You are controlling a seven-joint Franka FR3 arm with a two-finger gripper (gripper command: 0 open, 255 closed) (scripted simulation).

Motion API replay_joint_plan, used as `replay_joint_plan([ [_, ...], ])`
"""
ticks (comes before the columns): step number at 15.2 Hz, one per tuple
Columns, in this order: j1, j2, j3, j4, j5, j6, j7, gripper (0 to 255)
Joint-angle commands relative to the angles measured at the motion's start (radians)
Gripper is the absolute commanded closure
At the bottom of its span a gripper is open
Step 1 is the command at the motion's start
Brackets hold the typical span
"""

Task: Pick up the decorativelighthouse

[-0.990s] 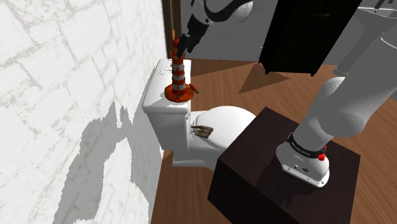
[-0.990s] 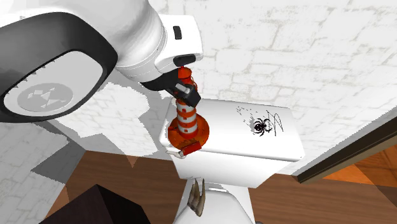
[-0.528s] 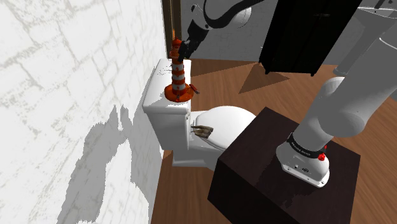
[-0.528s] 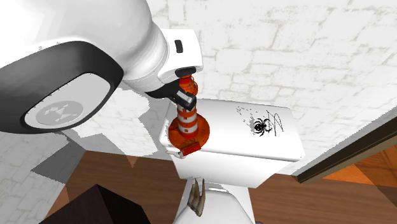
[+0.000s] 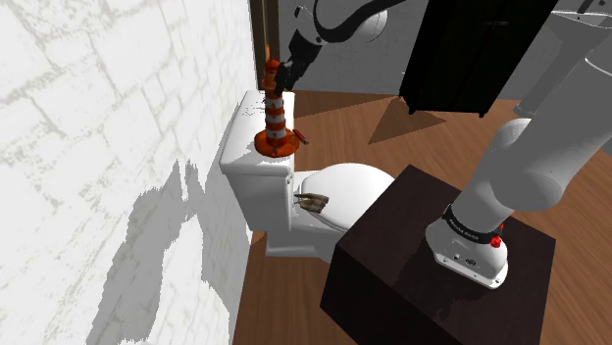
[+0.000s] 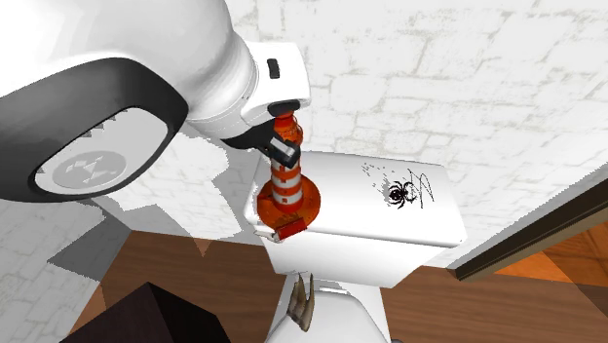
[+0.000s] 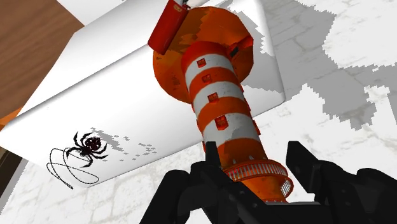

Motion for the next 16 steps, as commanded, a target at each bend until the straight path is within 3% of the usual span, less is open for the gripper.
replay_joint_plan([
  [1,-0.001,-0.008,0.0,0.012,-0.006,-0.02,0.007,255],
  [16,-0.012,-0.053,0.001,0.142,-0.047,-0.192,0.055,255],
])
